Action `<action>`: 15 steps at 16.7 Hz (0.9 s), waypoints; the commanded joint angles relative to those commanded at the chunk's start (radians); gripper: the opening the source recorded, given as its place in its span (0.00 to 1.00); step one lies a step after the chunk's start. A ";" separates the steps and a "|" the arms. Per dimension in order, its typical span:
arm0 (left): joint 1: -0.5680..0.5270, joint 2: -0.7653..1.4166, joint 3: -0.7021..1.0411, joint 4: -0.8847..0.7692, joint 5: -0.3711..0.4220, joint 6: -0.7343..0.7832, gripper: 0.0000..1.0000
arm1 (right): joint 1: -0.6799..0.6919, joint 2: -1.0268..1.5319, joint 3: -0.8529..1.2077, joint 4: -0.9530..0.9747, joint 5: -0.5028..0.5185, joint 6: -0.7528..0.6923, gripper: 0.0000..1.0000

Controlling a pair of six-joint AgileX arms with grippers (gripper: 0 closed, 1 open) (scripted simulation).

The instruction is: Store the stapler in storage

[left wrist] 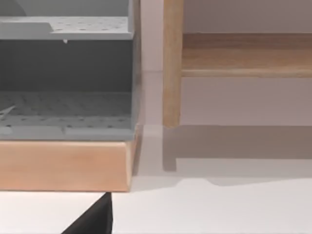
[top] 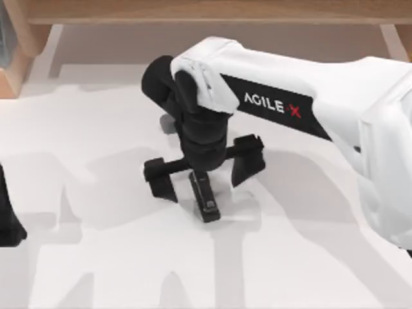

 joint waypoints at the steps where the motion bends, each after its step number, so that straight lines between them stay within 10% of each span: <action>1: 0.000 0.000 0.000 0.000 0.000 0.000 1.00 | 0.000 0.000 0.000 0.000 0.000 0.000 1.00; 15: 0.000 0.000 0.000 0.000 0.000 0.000 1.00 | 0.000 0.000 0.000 0.000 0.000 0.000 0.00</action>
